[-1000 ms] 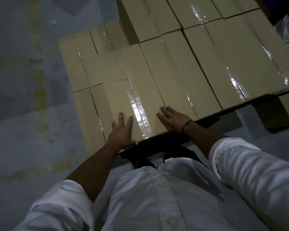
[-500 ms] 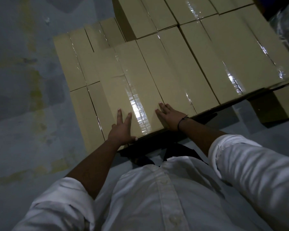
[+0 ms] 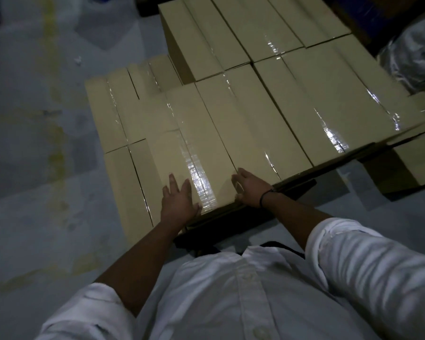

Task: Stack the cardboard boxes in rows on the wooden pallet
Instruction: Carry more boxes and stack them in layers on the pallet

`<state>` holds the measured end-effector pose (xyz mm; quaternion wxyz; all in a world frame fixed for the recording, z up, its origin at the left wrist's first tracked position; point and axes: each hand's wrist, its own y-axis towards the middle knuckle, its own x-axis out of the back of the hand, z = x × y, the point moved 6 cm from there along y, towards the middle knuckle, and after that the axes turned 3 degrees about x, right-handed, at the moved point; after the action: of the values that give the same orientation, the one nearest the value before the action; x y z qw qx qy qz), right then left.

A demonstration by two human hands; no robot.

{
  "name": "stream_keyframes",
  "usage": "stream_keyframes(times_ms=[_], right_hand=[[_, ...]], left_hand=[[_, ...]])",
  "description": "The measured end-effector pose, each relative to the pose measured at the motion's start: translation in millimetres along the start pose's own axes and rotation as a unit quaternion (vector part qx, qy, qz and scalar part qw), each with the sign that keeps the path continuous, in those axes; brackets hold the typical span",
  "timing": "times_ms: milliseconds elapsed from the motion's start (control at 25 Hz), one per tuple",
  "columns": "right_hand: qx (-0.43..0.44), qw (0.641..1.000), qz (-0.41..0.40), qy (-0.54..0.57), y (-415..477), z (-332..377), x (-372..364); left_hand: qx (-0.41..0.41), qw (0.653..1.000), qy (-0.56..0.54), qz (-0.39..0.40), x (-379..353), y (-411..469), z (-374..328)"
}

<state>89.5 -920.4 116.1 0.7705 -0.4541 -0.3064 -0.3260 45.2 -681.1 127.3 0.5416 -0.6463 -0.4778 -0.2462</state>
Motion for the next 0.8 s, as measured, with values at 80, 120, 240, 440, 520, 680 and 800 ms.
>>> stream_keyframes(times_ms=[80,120,240,440,520,680,800], right_hand=[[-0.021,0.998,-0.043,0.034,-15,-16,9],[-0.033,0.996,-0.068,0.049,-24,-25,16],[-0.064,0.985,-0.141,0.077,-60,-56,36],[-0.118,0.962,-0.218,0.116,-133,-123,66],[-0.131,0.949,-0.251,0.136,-164,-149,78],[-0.180,0.914,-0.321,0.173,-231,-210,96],[-0.226,0.876,-0.377,0.198,-278,-256,98]], left_hand=[[-0.025,0.999,-0.013,-0.027,3,-8,-19],[-0.039,0.998,-0.019,-0.036,3,-12,-31],[-0.079,0.996,-0.026,-0.044,-1,-23,-68],[-0.139,0.988,-0.043,-0.058,-8,-29,-162],[-0.167,0.983,-0.057,-0.051,-8,-33,-212],[-0.252,0.964,-0.078,-0.033,-22,-41,-314],[-0.310,0.949,-0.060,0.000,-42,-48,-378]])
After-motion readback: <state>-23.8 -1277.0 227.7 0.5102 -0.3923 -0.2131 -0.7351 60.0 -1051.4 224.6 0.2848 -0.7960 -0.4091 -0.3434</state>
